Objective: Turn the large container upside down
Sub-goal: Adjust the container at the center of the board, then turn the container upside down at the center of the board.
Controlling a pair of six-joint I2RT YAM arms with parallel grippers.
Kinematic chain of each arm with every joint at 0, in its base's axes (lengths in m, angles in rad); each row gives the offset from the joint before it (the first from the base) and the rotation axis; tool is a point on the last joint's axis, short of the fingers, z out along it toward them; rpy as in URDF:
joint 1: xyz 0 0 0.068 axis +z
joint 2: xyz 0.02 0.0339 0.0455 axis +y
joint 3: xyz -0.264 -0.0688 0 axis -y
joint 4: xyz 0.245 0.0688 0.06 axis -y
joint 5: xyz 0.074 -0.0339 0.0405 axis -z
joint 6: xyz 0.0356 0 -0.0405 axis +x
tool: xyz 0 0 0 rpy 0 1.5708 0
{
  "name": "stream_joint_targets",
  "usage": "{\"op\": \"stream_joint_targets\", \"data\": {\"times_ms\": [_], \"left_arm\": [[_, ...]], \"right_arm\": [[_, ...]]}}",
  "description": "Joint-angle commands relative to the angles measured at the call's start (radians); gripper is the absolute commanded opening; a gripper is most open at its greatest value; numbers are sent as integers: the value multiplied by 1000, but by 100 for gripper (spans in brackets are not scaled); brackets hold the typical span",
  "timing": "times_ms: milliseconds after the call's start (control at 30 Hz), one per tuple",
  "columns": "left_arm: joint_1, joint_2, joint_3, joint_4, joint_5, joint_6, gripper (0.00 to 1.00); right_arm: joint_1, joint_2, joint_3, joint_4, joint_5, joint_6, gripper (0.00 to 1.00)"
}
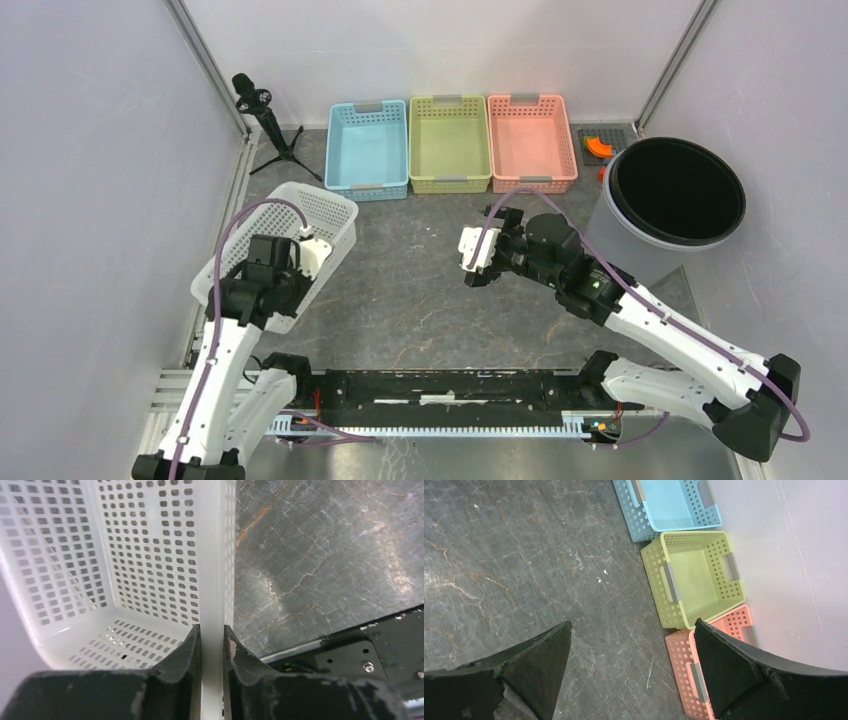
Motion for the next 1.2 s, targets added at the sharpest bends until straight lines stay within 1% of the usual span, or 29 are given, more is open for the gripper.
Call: {"op": "stream_joint_targets", "data": {"times_ms": [0, 100, 300, 433, 567, 667, 767, 900, 1067, 1167], "left_arm": [[1, -49, 120, -118, 48, 51, 2], [0, -75, 187, -191, 86, 65, 2], [1, -106, 296, -329, 193, 106, 2], [1, -115, 348, -395, 280, 166, 2], [1, -110, 387, -446, 372, 246, 2], [1, -101, 428, -485, 489, 319, 2], [1, -88, 463, -500, 595, 373, 2], [1, -41, 482, -518, 700, 442, 2], [1, 33, 477, -545, 808, 559, 2], [1, 62, 475, -553, 860, 627, 2]], "right_arm": [[-7, -50, -35, 62, -35, -50, 98], [-13, -72, -68, 99, -28, -60, 98], [-18, -97, -93, 90, -101, -137, 96], [-19, -102, -62, -4, -224, -209, 91], [-20, -99, -9, -95, -334, -267, 89], [-20, -105, 12, -127, -385, -304, 89], [-20, -101, 25, -145, -386, -334, 89], [-21, -79, 55, -164, -355, -346, 89], [-30, -72, 56, -183, -302, -417, 84], [-49, -69, 28, -146, -264, -419, 83]]}}
